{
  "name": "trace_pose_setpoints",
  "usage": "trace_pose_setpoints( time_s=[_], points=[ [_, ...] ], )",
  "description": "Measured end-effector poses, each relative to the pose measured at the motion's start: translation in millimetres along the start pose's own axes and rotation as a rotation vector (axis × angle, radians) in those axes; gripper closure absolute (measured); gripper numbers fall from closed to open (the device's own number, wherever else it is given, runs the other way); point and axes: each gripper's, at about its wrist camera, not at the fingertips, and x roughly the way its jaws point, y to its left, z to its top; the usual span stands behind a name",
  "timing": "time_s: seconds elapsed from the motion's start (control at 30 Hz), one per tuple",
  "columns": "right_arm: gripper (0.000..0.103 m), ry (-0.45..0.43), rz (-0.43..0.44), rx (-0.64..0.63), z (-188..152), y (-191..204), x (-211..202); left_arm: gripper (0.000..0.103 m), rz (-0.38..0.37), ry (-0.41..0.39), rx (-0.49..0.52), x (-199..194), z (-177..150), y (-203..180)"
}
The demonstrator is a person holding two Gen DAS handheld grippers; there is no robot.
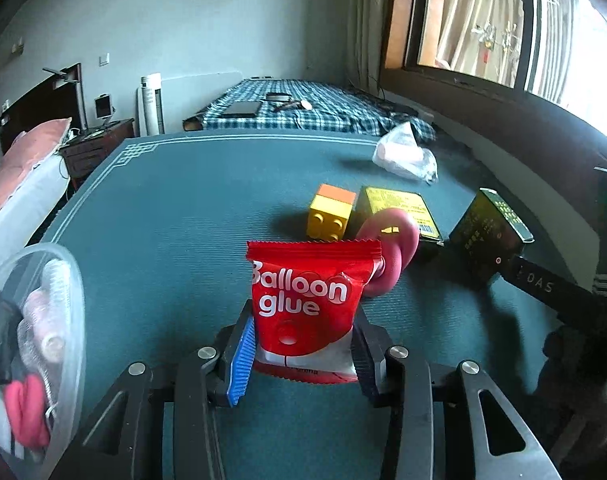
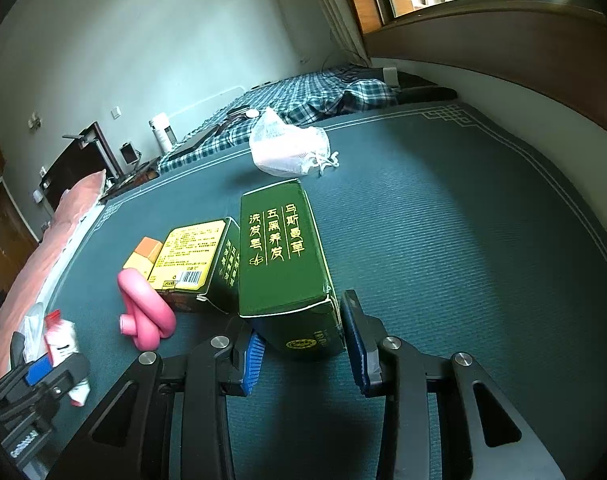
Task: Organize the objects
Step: 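Grasp the red Balloon glue packet with the left gripper while the right grasps the green box, then carry the red packet and green box to the bowl, release the packet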
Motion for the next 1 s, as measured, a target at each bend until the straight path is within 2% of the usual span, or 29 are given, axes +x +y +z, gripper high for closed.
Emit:
trace_pose_setpoints(
  time_s=[0.47, 1.0],
  points=[
    [0.066, -0.032, -0.035, -0.006, -0.1, -0.3, -5.8, 0.058, 0.048, -0.119, -0.032, -52.0, -4.8, 16.7],
    [0.066, -0.054, -0.086, -0.007, -8.9, 2.7, -20.4, 0.058, 0.192, -0.12, -0.125, -94.4, -16.1, 102.2]
  ],
)
